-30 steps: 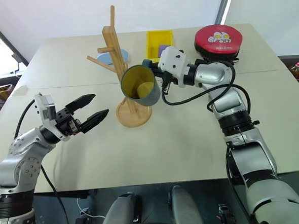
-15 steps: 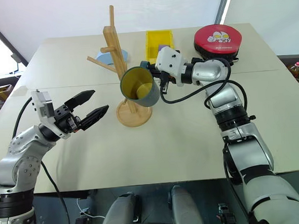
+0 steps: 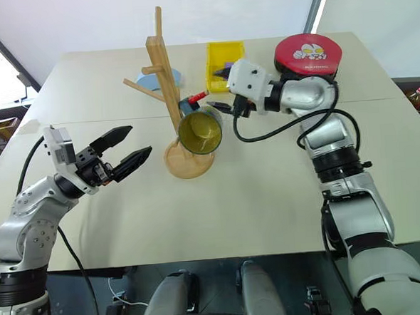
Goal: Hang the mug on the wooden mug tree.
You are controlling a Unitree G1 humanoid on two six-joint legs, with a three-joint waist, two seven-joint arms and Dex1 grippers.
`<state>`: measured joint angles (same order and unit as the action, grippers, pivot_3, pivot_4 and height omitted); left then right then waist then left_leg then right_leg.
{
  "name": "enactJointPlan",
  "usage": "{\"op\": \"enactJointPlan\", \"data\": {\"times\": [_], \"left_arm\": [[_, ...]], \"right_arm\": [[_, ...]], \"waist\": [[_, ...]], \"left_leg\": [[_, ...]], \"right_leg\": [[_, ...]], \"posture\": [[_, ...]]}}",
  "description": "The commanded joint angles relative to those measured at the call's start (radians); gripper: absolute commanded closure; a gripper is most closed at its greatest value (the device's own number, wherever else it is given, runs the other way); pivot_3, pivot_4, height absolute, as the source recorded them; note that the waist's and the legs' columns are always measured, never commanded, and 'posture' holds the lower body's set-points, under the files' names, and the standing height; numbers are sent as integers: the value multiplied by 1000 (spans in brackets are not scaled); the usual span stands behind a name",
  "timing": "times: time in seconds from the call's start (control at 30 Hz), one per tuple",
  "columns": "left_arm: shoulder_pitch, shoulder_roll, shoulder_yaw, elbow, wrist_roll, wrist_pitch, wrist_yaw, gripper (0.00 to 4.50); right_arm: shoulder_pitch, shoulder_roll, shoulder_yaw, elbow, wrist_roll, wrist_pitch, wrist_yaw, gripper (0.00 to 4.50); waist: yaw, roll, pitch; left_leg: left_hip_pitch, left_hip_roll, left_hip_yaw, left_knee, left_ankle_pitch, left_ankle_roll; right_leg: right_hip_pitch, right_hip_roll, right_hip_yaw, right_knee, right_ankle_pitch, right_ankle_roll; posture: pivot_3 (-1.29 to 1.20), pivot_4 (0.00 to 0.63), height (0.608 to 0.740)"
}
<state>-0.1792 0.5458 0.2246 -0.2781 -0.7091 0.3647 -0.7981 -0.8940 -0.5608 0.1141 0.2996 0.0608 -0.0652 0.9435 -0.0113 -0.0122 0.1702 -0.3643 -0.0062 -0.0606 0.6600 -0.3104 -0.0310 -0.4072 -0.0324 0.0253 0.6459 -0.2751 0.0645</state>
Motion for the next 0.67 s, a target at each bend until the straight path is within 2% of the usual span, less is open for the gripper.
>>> {"op": "enactJointPlan", "data": {"times": [0.03,0.2,0.33,0.47,0.67], "left_arm": [[21,-2,58,24,27,-23,50,0],[54,-51,110,158,159,-123,202,0],[80,-85,113,260,269,-187,307,0],[91,-103,110,309,328,-215,362,0],[113,-108,119,310,310,-233,332,0]], "right_arm": [[106,-47,-123,-97,70,67,-49,1403],[352,-12,-296,-151,180,142,-175,1403],[504,60,-357,-104,193,103,-270,1403],[552,93,-367,-83,189,73,-329,1403],[577,112,-347,-91,199,59,-334,1403]], "waist": [[1,-1,0],[2,-1,0],[-4,0,0],[-4,0,0],[-2,0,0]], "left_leg": [[0,0,0,0,0,0],[-1,-1,0,-1,0,0],[-1,-1,1,-1,0,0],[0,-1,1,-1,0,0],[1,-1,1,-1,0,0]], "right_leg": [[0,0,0,0,0,0],[0,-2,0,-1,0,0],[-1,-1,0,0,0,0],[-1,-1,1,2,0,1],[0,-1,1,1,1,1]], "posture": [[0,150,740],[0,150,740],[0,150,740],[0,150,740],[0,150,740]]}}
